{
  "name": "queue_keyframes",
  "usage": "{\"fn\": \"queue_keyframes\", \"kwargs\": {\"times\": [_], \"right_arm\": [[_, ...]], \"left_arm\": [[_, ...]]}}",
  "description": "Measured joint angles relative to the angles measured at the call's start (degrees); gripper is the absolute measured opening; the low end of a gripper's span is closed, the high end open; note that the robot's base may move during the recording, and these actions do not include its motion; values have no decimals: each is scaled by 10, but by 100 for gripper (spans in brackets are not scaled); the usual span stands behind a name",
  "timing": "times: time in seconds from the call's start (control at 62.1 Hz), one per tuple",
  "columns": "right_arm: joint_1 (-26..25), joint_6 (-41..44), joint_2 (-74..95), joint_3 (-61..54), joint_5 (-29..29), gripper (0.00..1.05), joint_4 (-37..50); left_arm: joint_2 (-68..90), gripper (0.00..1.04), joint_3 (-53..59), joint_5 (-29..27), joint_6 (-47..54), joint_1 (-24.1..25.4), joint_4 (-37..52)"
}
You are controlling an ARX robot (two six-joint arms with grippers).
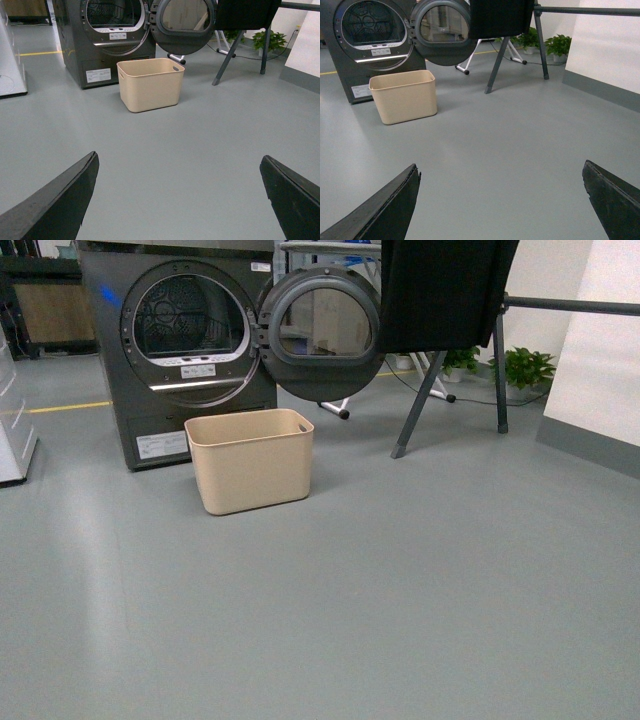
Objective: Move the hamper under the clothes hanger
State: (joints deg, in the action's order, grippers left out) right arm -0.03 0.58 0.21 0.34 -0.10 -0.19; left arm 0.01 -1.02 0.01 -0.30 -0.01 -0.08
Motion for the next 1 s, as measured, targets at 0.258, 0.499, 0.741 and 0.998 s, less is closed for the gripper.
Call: {"fn": "queue_keyframes", "kwargs": {"times": [0.258,0.499,0.741,0.998], "right_arm": [[0,0,0,0,0,97,0],[0,0,0,0,0,97,0],[0,0,0,0,0,97,0],[0,0,0,0,0,97,0]], "left_arm": [[0,98,0,0,0,0,0],[0,98,0,0,0,0,0],[0,98,0,0,0,0,0],[0,98,0,0,0,0,0]]}}
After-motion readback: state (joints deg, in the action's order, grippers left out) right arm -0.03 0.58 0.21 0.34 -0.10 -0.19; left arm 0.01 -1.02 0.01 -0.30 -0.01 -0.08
